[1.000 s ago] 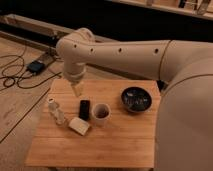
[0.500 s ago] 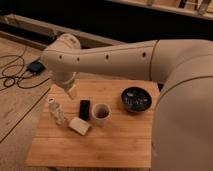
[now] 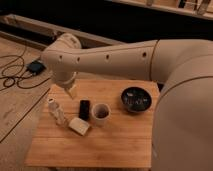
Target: Place the bottle in the ceramic bowl
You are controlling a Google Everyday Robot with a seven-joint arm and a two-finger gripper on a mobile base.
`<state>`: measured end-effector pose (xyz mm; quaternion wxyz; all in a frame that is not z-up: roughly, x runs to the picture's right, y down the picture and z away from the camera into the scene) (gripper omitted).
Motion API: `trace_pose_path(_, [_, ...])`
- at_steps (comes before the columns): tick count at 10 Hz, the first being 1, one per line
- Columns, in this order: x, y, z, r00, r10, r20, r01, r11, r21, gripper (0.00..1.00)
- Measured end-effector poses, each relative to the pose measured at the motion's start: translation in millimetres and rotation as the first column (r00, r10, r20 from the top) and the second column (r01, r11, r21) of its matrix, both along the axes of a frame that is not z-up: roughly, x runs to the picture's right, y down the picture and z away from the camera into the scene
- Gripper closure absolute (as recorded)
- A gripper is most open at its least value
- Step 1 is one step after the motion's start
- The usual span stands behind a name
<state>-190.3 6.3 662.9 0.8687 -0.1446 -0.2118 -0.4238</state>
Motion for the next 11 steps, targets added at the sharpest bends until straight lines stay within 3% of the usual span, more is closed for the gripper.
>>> trace_pose_path(3, [-0.9,3.1,2.8,1.0,-0.029,-0.004,0.029,0.9996,-0.001,0.29])
trace_pose_path(5, [-10.8,9.6,5.8,0.997,-0.079,-0.001,0.079,0.9968,-0.008,0.29])
trace_pose_path(11, [-54.7,23.7,33.4,0.982,-0.188,0.031,0.19,0.9796,-0.065,0.29])
